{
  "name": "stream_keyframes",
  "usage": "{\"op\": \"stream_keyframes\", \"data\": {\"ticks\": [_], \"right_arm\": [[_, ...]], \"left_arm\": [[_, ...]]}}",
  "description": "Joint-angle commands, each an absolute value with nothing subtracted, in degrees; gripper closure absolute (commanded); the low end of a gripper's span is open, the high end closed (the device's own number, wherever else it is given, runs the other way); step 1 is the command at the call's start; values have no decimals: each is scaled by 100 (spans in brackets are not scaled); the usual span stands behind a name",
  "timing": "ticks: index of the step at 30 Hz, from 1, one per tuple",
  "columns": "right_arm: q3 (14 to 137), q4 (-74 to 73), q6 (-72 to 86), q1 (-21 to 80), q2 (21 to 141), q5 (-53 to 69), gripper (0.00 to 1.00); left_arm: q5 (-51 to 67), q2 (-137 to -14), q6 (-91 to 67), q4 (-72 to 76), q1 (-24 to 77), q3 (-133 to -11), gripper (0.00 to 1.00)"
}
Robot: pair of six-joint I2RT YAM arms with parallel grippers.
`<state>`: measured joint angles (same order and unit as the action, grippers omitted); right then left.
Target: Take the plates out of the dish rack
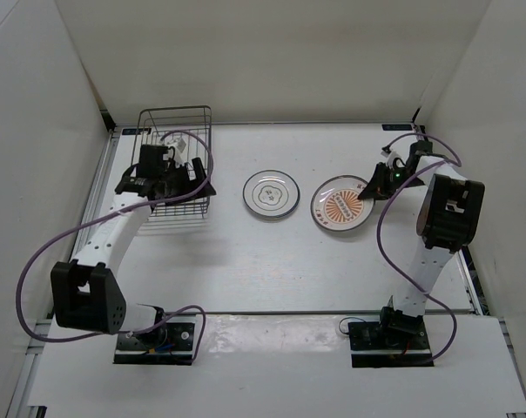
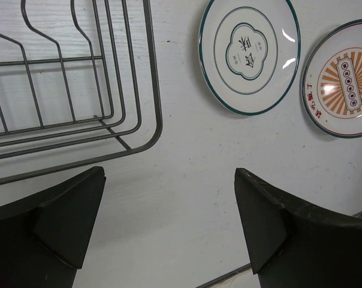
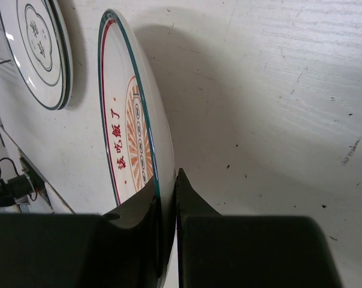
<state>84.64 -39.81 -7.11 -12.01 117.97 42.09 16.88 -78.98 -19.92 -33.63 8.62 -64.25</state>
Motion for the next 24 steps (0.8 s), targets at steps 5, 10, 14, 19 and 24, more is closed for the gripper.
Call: {"op": "stream_keyframes", "data": {"ticks": [5,10,14,19,24], "right_arm": [[8728,-3929,-624,-1230,12014,3973,92],[8763,-3911,-528,-1230,12111,3648,81],[8903,-3946,-492,-1230,12225,3289,72],[9026,-4025,-440,-1204,12313,2778,63],[9079,-4017,-396,-1187,12322,2620,53]], "left_arm": [[1380,-7339,-1907,-3463,791,-6118,0],[1275,-7181,-1942,-3524,791,-6021,0],[1187,-7111,-1934,-3595,782,-5994,0],[1046,-6996,-1881,-3735,773,-6003,0],[932,-6873,-1846,-3858,747,-5942,0]]}}
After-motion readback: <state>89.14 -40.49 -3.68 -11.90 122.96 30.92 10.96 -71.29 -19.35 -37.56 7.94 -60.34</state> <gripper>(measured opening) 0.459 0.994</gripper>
